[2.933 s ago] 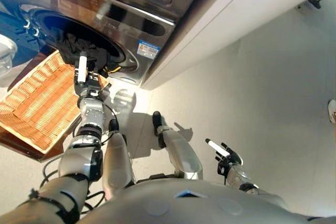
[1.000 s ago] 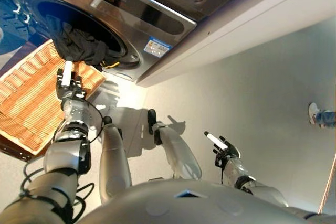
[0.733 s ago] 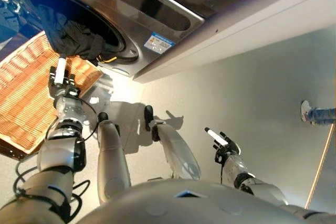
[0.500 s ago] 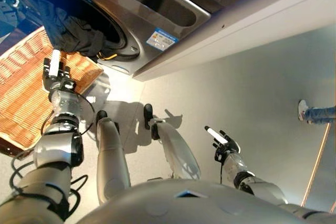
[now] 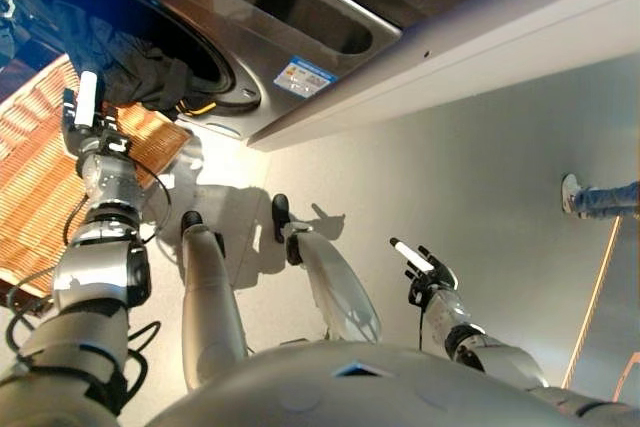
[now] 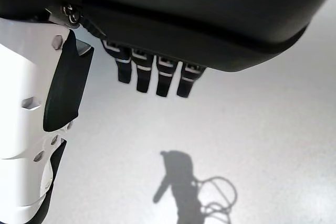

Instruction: Pick up the clothes and place them into the washing machine

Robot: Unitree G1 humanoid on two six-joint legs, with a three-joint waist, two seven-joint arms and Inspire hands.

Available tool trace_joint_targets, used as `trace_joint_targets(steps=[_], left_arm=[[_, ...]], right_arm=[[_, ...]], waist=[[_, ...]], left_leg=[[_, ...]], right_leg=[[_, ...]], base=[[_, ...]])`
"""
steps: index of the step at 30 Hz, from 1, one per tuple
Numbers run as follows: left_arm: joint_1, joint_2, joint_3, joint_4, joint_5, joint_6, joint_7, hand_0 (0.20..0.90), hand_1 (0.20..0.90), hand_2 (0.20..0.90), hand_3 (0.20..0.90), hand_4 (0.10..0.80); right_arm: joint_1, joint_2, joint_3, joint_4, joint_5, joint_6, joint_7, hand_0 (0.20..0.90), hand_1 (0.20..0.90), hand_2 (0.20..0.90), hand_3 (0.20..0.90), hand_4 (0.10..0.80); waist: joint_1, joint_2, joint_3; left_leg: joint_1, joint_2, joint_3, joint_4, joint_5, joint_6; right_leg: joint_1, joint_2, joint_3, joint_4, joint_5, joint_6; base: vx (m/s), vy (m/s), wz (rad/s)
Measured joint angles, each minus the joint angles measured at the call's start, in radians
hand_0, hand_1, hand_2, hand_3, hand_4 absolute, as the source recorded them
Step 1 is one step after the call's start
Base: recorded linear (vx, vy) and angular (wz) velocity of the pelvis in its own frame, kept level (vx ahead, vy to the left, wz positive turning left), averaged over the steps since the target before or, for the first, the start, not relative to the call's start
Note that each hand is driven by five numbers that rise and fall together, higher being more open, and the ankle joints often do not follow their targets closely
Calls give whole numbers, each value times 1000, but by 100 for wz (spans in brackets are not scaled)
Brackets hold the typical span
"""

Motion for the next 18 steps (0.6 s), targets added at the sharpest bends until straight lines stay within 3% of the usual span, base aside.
trace_joint_targets(steps=[12, 18], left_arm=[[-6, -13, -6, -4, 0, -3, 7, 900, 900, 900, 900, 800], [-6, -26, -45, -6, 0, -14, 7, 900, 900, 900, 900, 800]], right_arm=[[-5, 0, 15, -1, -1, 0, 0, 900, 900, 900, 900, 800], [-20, 0, 19, 0, -1, 0, 0, 900, 900, 900, 900, 800]], waist=[[3, 16, -14], [5, 23, -13]], left_leg=[[1, -3, 32, -17, 3, 11], [10, -3, 45, -26, 4, 13]], right_leg=[[-2, -6, 32, -38, 23, 10], [-2, -11, 39, -38, 23, 10]], base=[[11, 30, -5], [-1, 21, -2]])
